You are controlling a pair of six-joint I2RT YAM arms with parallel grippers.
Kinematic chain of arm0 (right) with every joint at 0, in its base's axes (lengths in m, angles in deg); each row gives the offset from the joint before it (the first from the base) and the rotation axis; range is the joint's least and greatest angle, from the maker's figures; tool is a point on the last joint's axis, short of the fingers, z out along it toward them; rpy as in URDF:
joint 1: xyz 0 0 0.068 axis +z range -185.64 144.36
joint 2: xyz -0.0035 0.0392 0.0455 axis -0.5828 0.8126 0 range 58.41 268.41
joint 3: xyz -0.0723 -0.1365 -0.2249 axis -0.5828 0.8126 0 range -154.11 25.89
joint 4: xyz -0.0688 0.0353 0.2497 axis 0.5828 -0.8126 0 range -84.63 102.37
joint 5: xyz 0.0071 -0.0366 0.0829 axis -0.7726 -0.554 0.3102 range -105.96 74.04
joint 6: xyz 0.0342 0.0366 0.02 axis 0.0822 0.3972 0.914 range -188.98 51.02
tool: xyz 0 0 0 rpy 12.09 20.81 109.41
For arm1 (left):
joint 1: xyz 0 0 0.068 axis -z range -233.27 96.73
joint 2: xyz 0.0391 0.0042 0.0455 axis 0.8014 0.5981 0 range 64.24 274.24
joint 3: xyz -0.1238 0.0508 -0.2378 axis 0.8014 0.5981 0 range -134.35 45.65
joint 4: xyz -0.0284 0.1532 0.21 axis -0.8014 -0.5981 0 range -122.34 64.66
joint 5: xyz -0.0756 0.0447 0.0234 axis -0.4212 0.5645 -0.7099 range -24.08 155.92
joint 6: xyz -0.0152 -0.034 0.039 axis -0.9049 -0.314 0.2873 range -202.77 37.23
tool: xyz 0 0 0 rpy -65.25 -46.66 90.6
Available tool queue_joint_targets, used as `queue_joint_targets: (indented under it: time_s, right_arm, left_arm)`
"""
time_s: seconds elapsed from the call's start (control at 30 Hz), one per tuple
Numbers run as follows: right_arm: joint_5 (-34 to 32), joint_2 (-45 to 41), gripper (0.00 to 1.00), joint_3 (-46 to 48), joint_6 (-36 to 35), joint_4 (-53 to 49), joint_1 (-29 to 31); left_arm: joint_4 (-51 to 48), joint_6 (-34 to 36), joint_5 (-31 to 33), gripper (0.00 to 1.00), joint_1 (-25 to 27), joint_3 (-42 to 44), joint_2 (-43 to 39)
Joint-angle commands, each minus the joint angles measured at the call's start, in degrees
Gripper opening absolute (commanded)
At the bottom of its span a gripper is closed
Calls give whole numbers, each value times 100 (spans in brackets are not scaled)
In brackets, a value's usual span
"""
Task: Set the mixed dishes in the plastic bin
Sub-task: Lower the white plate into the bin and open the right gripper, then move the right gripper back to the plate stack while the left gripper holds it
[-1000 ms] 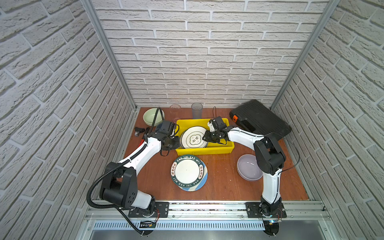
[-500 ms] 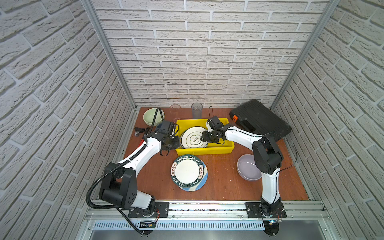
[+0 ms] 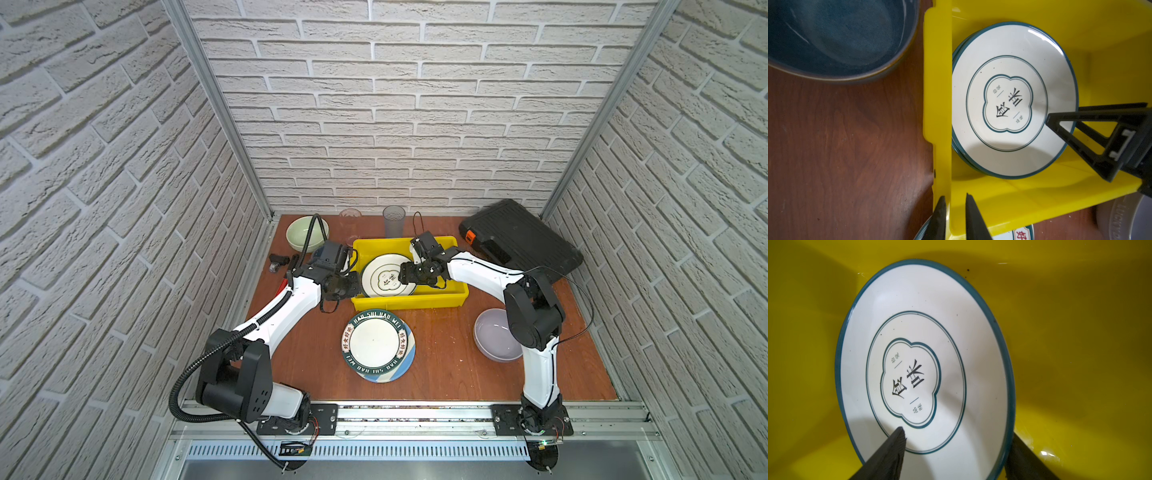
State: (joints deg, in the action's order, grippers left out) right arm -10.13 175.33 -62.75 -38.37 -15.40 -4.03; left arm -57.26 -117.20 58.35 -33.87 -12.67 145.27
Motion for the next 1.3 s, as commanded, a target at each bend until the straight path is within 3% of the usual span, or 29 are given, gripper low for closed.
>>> queue_joint_targets:
  time_s: [0.0,0.53,0.63,0.83,0.97,1.2,1.27]
  right_arm:
    - [-82,89,74,-192,-118,3,107]
    - [-240,114,75,-290,-257,-205,158]
    - [-239,-9,75,-260,-296,-235,169]
    - [-284,-767,75,-43,-421,-233,168]
    - [12,-1345,74,280,-525,-126,169]
    - [467,-2508,73,1368,-294,325,193]
    - [402,-2905,68,1737,-127,434,220]
  left_arm:
    - [160,-11,-51,20,-18,84,-123]
    - [-43,25,-7,20,-19,88,-399]
    - [-165,16,22,25,-13,132,-570]
    - [-461,18,125,33,-20,393,-999]
    - [-488,-83,143,47,-15,757,-1419]
    - [-828,-250,136,49,-10,1136,-1963]
    - [-878,-295,77,48,-22,1239,-2001]
